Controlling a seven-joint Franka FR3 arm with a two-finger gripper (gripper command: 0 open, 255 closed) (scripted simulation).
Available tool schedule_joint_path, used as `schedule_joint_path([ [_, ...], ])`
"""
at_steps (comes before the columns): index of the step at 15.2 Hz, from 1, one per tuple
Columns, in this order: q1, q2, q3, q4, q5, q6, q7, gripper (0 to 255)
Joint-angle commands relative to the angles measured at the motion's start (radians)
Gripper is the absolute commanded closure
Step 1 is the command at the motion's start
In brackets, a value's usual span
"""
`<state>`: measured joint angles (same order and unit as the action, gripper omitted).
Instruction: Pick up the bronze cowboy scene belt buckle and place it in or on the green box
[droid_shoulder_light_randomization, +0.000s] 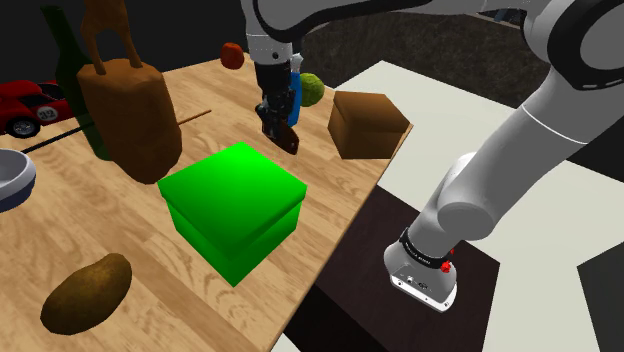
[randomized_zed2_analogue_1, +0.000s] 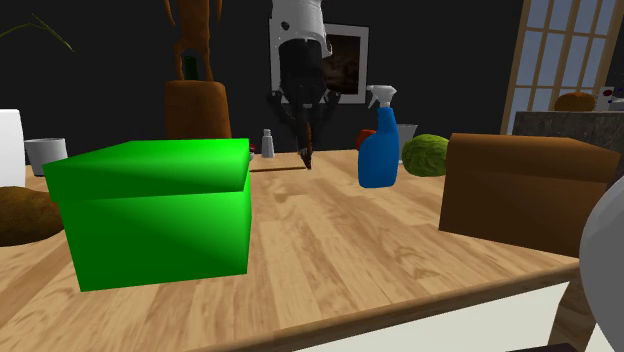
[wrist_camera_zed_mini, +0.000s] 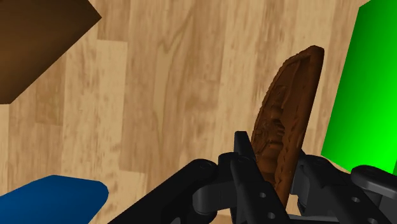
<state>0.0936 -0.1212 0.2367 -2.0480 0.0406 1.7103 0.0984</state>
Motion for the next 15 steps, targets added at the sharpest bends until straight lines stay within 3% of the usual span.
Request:
schedule_joint_path([
  [1, 0.001, -0.001, 0.001, 0.028, 0.001, -0.029, 0.003, 255],
  [15, -0.001, -0.007, -0.003, 0.21, 0.0, -0.217, 0.005, 255],
])
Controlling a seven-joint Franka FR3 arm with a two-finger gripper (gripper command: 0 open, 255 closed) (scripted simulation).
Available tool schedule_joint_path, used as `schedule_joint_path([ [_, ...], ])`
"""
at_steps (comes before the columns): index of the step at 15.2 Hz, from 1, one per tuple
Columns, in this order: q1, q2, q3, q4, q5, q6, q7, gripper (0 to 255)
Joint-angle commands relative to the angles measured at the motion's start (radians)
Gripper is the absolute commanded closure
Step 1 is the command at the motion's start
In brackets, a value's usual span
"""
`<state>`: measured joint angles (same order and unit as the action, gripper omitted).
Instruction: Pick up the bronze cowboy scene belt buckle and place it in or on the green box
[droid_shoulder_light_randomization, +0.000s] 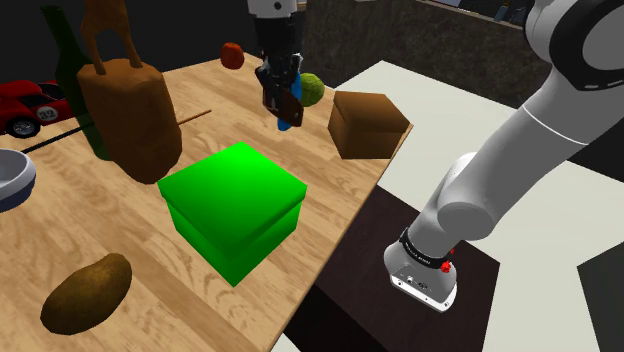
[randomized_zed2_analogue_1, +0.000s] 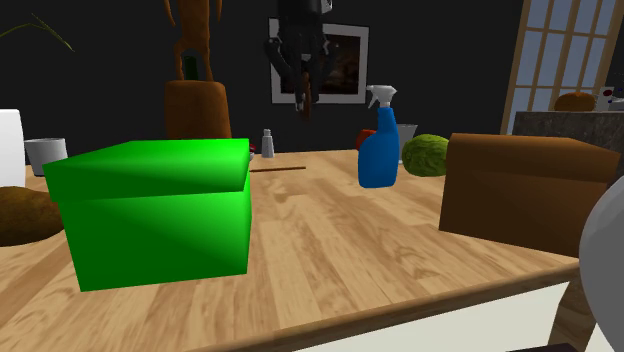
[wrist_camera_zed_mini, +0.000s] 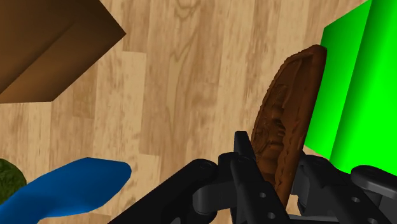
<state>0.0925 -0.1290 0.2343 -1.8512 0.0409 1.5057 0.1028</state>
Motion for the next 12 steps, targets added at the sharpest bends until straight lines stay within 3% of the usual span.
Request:
schedule_joint_path([
  [1, 0.0, 0.002, 0.0, 0.029, -0.001, -0.026, 0.001, 255],
  [9, -0.001, 0.018, 0.0, 0.141, -0.004, -0.124, 0.005, 255],
  [12, 0.032, 0.021, 0.04, 0.15, 0.016, -0.128, 0.079, 255],
])
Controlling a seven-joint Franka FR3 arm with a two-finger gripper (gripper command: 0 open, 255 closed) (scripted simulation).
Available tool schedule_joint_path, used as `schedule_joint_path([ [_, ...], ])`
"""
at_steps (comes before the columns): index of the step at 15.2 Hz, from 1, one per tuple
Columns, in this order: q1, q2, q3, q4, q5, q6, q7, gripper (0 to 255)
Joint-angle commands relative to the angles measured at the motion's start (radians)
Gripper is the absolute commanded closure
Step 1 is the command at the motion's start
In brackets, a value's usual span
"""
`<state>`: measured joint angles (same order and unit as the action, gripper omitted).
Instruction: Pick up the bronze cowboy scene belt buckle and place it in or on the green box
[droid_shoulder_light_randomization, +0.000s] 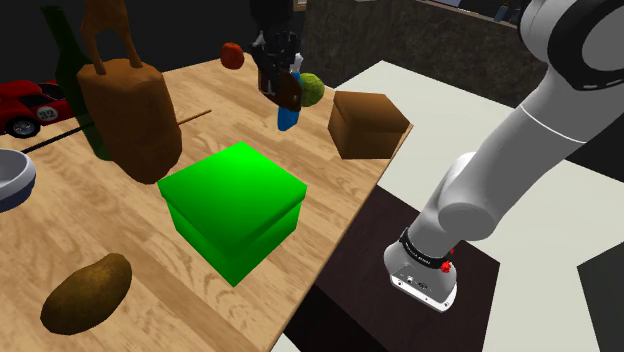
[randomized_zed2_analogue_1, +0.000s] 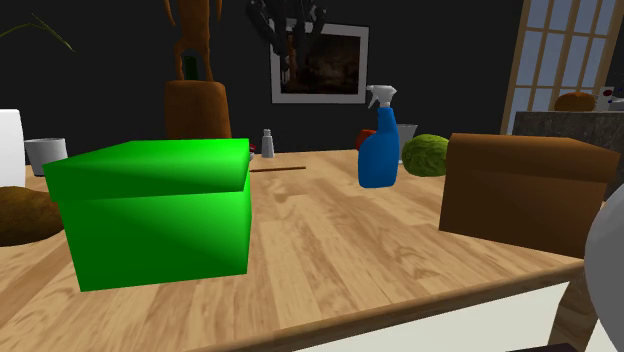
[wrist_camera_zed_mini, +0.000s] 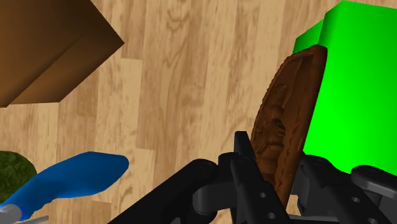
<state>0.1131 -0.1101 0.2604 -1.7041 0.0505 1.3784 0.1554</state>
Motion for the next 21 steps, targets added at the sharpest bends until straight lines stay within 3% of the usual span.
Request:
schedule_joint_path([
  [1, 0.022, 0.005, 0.027, 0.009, 0.013, -0.002, 0.051, 255],
  [12, 0.161, 0.126, 0.19, 0.159, 0.041, -0.017, 0.364, 255],
  [21, 0.159, 0.099, 0.187, 0.007, 0.05, 0.11, 0.344, 255],
])
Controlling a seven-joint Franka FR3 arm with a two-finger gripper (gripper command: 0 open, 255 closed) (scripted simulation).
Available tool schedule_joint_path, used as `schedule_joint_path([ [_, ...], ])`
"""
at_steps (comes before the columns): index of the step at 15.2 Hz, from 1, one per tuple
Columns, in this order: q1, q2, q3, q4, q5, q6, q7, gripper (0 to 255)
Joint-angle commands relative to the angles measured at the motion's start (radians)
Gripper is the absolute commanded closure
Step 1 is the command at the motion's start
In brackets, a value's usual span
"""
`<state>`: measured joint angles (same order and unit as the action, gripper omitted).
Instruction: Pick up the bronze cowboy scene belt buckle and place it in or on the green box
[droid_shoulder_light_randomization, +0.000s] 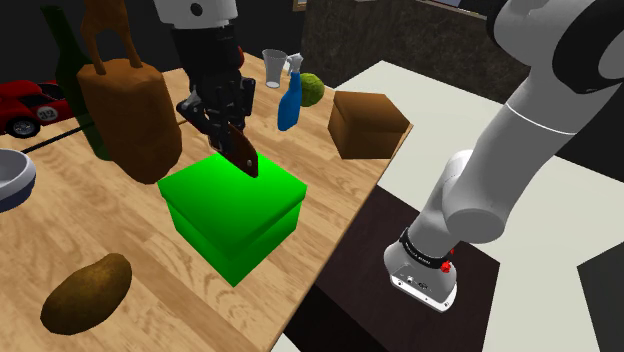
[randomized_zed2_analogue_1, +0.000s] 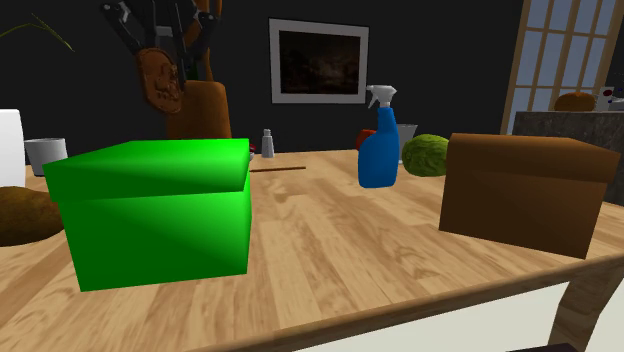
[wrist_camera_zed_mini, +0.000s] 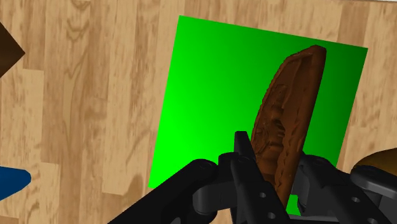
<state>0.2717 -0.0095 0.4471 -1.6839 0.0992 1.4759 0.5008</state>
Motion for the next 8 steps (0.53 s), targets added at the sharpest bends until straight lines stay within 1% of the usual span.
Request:
schedule_joint_path([
  [1, 0.0, -0.004, 0.0, -0.029, 0.001, 0.026, -0.003, 255],
  [6, 0.0, -0.008, 0.0, -0.103, 0.003, 0.096, -0.01, 255],
  [8, 0.0, -0.008, 0.0, -0.103, 0.003, 0.096, -0.01, 255],
])
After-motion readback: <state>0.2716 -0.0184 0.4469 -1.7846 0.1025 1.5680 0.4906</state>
